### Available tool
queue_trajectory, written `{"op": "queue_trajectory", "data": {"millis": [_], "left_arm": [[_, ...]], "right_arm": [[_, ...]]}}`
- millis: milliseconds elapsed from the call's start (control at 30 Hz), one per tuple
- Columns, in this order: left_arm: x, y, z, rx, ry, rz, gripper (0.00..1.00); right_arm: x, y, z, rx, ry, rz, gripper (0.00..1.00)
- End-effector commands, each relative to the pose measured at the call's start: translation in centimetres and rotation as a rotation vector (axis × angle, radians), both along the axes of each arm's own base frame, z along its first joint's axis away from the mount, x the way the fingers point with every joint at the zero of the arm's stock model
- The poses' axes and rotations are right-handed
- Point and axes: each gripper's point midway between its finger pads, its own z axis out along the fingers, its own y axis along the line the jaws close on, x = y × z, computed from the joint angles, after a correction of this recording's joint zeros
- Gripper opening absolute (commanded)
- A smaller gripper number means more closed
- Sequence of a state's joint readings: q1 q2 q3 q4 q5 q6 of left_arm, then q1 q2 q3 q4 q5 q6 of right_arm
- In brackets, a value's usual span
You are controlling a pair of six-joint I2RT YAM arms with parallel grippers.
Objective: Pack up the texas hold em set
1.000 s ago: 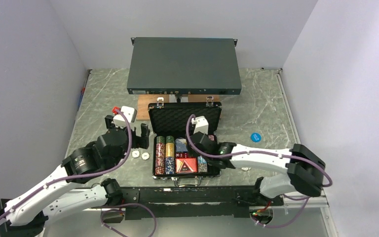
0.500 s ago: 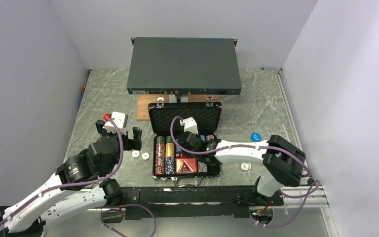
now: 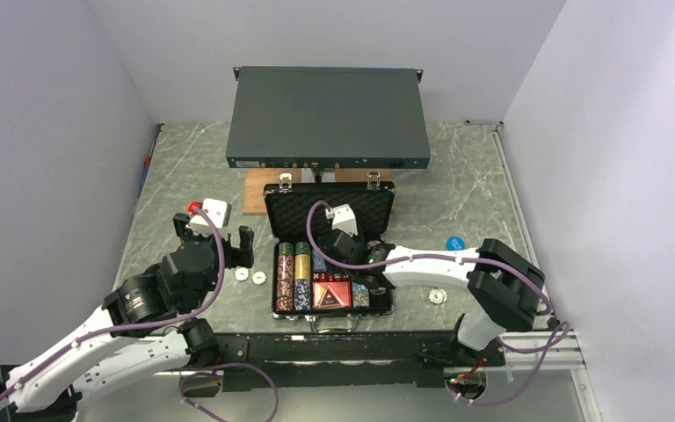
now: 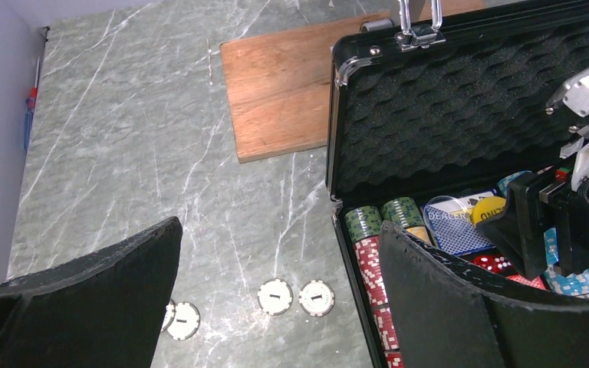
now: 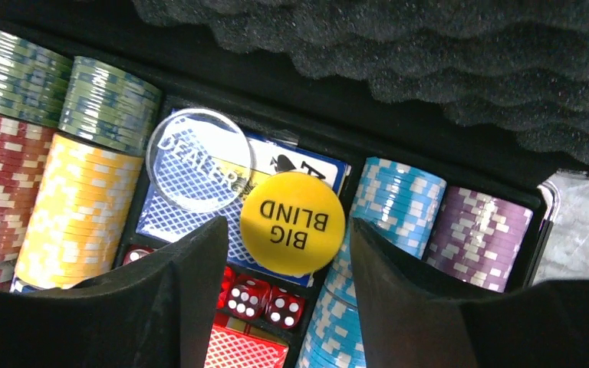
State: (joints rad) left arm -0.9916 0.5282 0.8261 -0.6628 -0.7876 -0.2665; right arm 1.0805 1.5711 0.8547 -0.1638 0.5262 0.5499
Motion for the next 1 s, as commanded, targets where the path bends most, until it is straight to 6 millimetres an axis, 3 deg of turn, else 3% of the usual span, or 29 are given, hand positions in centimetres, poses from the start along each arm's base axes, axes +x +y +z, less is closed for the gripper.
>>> {"op": "queue_trajectory", "data": {"millis": [0, 100, 233, 300, 400, 567, 700, 867, 967], "left_arm": [[0.2, 0.1, 0.2, 0.009, -0.007, 0.011, 1.0], [0.2, 0.0, 0.1, 0.015, -0.003, 0.01, 0.99], [0.2, -0.1, 0.0, 0.018, 0.0, 0.005, 0.99], [0.2, -0.1, 0.1, 0.015, 0.0, 0.005, 1.0], [0.2, -0.1, 0.1, 0.011, -0.002, 0.005, 0.99], [0.1, 0.0, 0.1, 0.008, -0.003, 0.002, 0.99], [0.1, -0.1, 0.1, 0.009, -0.002, 0.0, 0.99], [0.1, -0.2, 0.1, 0.012, 0.0, -0.002, 0.99], [0.2, -0.2, 0.0, 0.016, 0.002, 0.0, 0.99]], "right_arm": [[0.9, 0.8, 1.5, 0.035, -0.033, -0.017, 0.67], [0.9, 0.9, 2.7, 0.062, -0.048, -0.008, 0.76], [0.9, -0.4, 5.6, 0.12, -0.103, -0.049, 0.78], [1.3, -2.5, 7.2, 0.152, -0.164, -0.123, 0.75], [2.3, -8.2, 8.2, 0.192, -0.213, -0.312, 0.73], [3.8, -18.1, 6.3, 0.255, -0.171, -0.608, 0.7], [3.9, -24.3, 4.9, 0.234, -0.164, -0.801, 0.76], [4.8, -29.5, 2.3, 0.207, -0.064, -0.946, 0.82], [5.6, -31.1, 0.9, 0.152, 0.023, -0.992, 0.88]]}}
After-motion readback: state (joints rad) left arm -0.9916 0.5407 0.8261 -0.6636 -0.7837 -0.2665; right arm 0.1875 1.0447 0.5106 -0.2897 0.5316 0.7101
